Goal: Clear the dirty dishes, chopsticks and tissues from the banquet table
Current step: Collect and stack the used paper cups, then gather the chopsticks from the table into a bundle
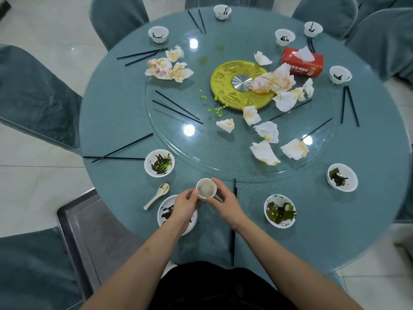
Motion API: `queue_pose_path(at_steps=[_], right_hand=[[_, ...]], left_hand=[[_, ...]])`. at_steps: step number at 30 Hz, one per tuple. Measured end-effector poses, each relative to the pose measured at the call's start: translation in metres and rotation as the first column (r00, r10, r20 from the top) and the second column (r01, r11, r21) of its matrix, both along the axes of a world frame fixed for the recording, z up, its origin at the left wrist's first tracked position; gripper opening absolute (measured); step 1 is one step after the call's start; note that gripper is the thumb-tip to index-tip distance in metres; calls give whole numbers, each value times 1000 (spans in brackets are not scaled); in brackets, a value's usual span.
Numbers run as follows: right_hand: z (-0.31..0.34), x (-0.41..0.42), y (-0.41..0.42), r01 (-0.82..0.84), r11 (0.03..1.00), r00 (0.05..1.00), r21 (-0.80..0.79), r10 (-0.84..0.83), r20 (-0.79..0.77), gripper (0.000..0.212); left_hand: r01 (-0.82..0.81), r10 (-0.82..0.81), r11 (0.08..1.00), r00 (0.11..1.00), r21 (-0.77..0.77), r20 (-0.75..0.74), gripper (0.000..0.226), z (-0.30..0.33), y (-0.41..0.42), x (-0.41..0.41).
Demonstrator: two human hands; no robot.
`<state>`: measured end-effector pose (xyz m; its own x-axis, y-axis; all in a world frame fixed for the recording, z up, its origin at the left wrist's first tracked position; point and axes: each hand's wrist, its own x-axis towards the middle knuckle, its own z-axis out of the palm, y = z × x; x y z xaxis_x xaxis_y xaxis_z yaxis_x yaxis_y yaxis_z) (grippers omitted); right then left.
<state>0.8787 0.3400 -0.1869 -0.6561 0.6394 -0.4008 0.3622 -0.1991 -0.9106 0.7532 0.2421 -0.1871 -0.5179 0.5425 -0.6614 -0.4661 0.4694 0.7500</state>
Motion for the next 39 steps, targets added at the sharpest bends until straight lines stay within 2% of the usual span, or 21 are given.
queue_pose_path(at_steps=[5, 8, 12, 14, 16, 20, 23, 29, 33, 39], right_hand=[[-4, -2, -4, -29, 998, 999, 47, 27, 40, 63], [-8, -1, -3, -27, 1000, 999, 9, 27, 32, 67], [-7, 2, -5, 52, 998, 998, -21, -51, 48, 72], [-7, 9, -6, 174, 985, 982, -19, -172, 78, 61], [-14, 21, -6, 277, 960, 951, 38, -279, 135, 42], [-24, 44, -13, 365, 917, 865, 161, -398, 305, 17], [-31, 59, -20, 337, 917, 811, 214, -398, 428, 17], [-53, 71, -26, 251, 940, 714, 232, -341, 612, 36], [-58, 66, -25, 157, 948, 693, 278, -307, 653, 29], [-55, 57, -23, 100, 961, 653, 257, -258, 712, 22]], left_hand=[[-111, 111, 994, 993, 1, 30, 26, -4, -1, -1], [-135, 135, 991, 990, 0, 33, 23, 0, -1, 0], [-142, 142, 990, 990, -7, 25, 22, 2, -6, 2], [-129, 129, 991, 992, -35, 1, 27, 1, -10, 4], [-140, 138, 987, 990, -81, -36, 26, 1, -14, 7], [-146, 145, 985, 989, -89, -18, 14, 1, -26, 16], [-97, 98, 992, 995, -85, 6, 12, 1, -35, 27], [-21, 19, 990, 1000, -138, -14, 10, -8, -57, 42], [-9, 5, 988, 1000, -153, -30, 17, -5, -65, 45], [16, -24, 984, 999, -176, -43, 20, -5, -77, 42]])
